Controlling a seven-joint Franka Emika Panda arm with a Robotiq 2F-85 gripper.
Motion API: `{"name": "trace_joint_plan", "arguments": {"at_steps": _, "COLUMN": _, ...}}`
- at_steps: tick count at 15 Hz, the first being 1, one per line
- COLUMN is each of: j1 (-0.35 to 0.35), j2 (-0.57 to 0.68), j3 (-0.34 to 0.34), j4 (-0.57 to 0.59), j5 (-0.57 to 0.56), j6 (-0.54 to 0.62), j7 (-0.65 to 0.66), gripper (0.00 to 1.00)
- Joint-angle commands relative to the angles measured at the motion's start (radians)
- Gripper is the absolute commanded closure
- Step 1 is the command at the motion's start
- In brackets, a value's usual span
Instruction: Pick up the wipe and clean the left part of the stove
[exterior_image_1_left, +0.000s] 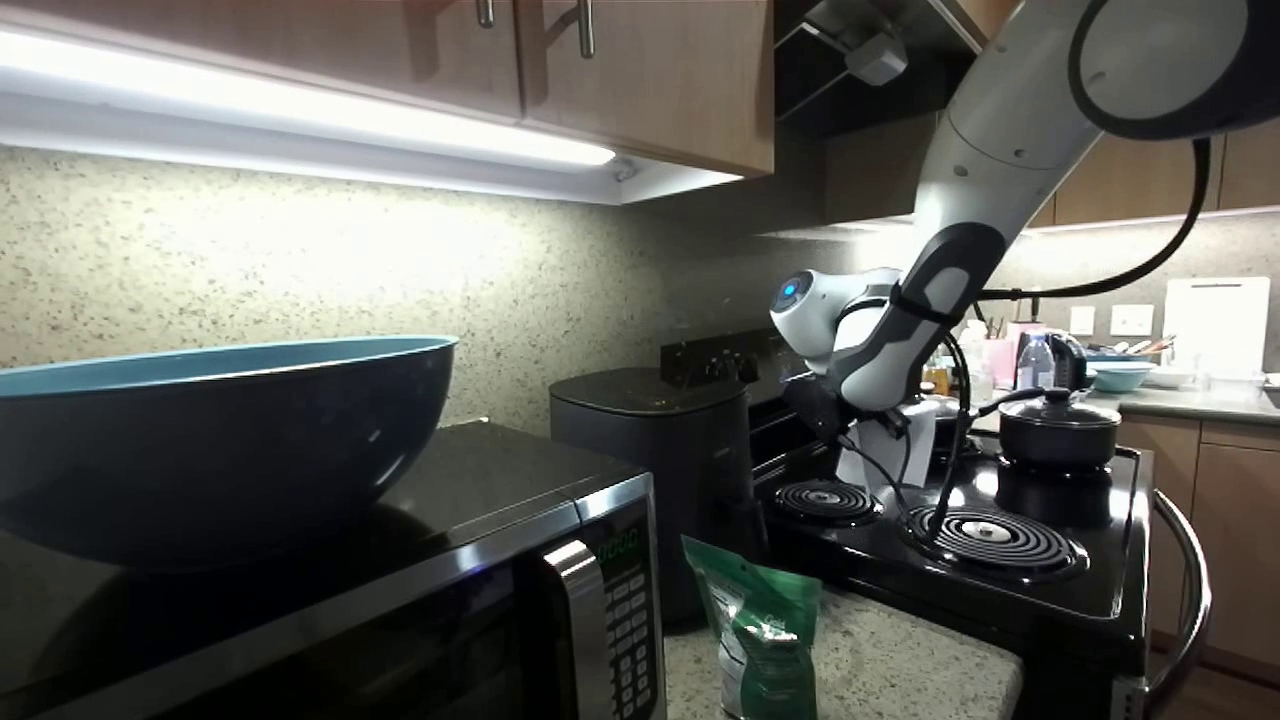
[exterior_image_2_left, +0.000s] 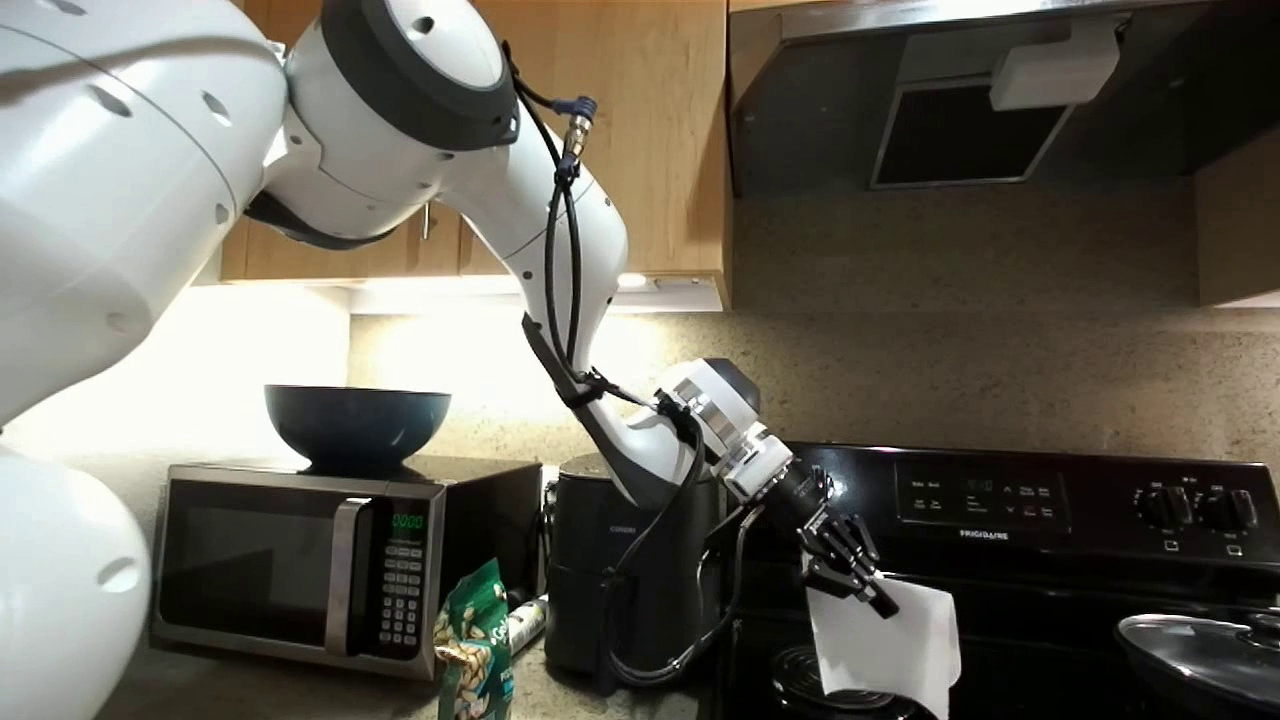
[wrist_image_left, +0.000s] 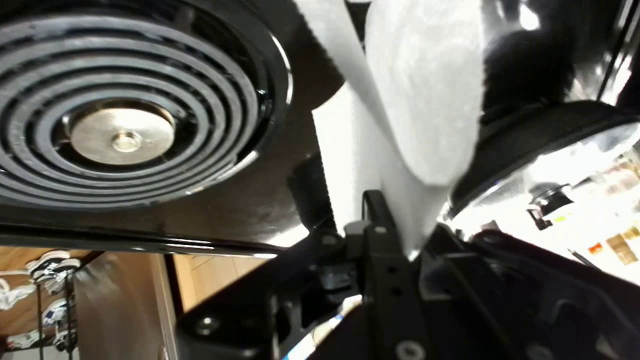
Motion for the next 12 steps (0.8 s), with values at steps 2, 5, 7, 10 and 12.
{"name": "trace_joint_plan", "arguments": {"at_steps": 2, "j1": -0.210, "j2": -0.050, "j3": 0.226, "j4": -0.108, "j5": 0.055, "j6": 0.072, "j7": -0.133, "gripper": 0.92}}
{"name": "trace_joint_plan", "arguments": {"at_steps": 5, "j1": -0.304, "j2": -0.041, "j3": 0.311, "j4": -0.151, "j5": 0.134, "j6": 0.148, "j7": -0.264, "gripper": 0.91}}
{"name": "trace_joint_plan", "arguments": {"at_steps": 7, "j1": -0.357, "j2": -0.039, "j3": 0.353, "j4": -0.169, "j5": 0.242, "j6": 0.163, "j7": -0.399, "gripper": 0.92}}
{"name": "trace_joint_plan", "arguments": {"at_steps": 10, "j1": -0.347, "j2": -0.021, "j3": 0.320, "j4": -0.135, "j5": 0.337, "j6": 0.059, "j7": -0.475, "gripper": 0.92}}
{"name": "trace_joint_plan", "arguments": {"at_steps": 12, "j1": -0.315, "j2": -0.005, "j3": 0.281, "j4": -0.113, "j5": 0.321, "j6": 0.027, "j7": -0.445, "gripper": 0.92}}
